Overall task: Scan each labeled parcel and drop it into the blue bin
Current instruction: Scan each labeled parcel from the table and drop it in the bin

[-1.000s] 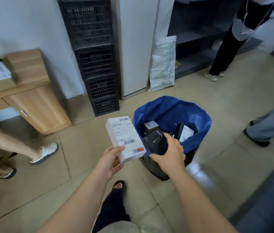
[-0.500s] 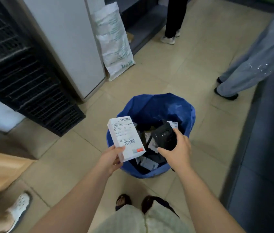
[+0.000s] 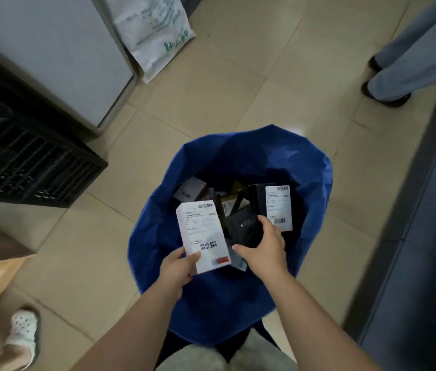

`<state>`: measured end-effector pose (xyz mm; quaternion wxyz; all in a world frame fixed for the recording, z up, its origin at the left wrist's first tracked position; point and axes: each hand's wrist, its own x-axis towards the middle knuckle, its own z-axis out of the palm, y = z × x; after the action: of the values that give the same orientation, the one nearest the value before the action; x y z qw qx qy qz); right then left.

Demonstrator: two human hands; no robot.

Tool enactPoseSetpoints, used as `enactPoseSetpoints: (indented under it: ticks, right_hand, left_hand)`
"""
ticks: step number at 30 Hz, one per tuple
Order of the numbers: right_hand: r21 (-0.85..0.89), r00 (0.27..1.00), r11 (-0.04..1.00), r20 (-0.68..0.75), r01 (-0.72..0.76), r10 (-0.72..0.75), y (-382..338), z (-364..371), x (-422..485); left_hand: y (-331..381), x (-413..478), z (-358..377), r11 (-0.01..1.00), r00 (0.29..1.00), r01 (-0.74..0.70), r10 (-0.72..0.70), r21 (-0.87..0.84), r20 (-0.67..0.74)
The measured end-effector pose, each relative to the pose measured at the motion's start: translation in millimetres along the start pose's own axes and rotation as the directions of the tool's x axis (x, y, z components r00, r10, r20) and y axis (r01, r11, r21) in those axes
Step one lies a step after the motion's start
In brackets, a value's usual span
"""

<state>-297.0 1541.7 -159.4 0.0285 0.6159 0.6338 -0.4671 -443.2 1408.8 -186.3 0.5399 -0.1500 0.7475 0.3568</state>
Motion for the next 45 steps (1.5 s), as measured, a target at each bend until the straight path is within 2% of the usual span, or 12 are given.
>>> enactPoseSetpoints:
  ticks: [3, 10, 14, 16, 18, 20, 22, 27, 32, 36, 41, 45]
  right_hand:
    - [0.046, 0.998, 0.998, 0.051, -0.038, 0.036, 10, 34, 30]
    - [0.157, 0.991, 0.978, 0.044, -0.134, 0.129, 44, 129, 114]
    - [0.145, 0.988, 0.977, 0.025, -0.154, 0.152, 74, 175, 154]
    - [0.101, 0.987, 0.982, -0.004, -0.158, 0.159, 87, 193, 170]
    - [0.065, 0.983, 0.982, -0.043, -0.177, 0.180, 94, 205, 181]
    - [0.069, 0.980, 0.981, -0.069, -0.183, 0.187, 97, 215, 189]
    - [0.064, 0.980, 0.982, -0.080, -0.177, 0.182, 97, 223, 191]
    - [0.032, 0.980, 0.985, -0.099, -0.171, 0.174, 83, 214, 178]
    - [-0.048, 0.984, 0.989, -0.120, -0.141, 0.134, 44, 168, 145]
    - [-0.072, 0.981, 0.991, -0.168, -0.112, 0.098, -6, 108, 109]
    - [-0.066, 0.958, 0.997, -0.285, -0.028, 0.008, -68, 31, 45]
    - [-0.127, 0.942, 0.991, -0.325, 0.048, -0.087, -108, -25, -7]
  left_hand:
    - [5, 47, 18, 0.999, 0.999, 0.024, -0.023, 0.026, -0.026]
    - [-2, 195, 42, 0.987, 0.995, 0.093, -0.087, 0.127, -0.050]
    - [-13, 263, 49, 0.981, 0.995, 0.053, -0.036, 0.185, -0.092]
    - [-24, 285, 50, 0.957, 0.986, -0.034, 0.079, 0.288, -0.147]
    - [-35, 296, 53, 0.858, 0.959, -0.174, 0.258, 0.484, -0.113]
    - [-44, 299, 56, 0.710, 0.921, -0.289, 0.388, 0.642, -0.014]
    - [-46, 299, 59, 0.589, 0.894, -0.340, 0.444, 0.733, 0.058]
    - [-31, 284, 57, 0.303, 0.862, -0.334, 0.481, 0.893, 0.159]
    - [19, 230, 50, -0.006, 0.784, -0.385, 0.526, 0.923, 0.330]
    - [72, 156, 39, -0.200, 0.696, -0.423, 0.552, 0.884, 0.459]
    - [129, 55, 21, -0.348, 0.517, -0.446, 0.652, 0.825, 0.554]
    - [170, -18, 5, -0.416, 0.366, -0.430, 0.731, 0.801, 0.576]
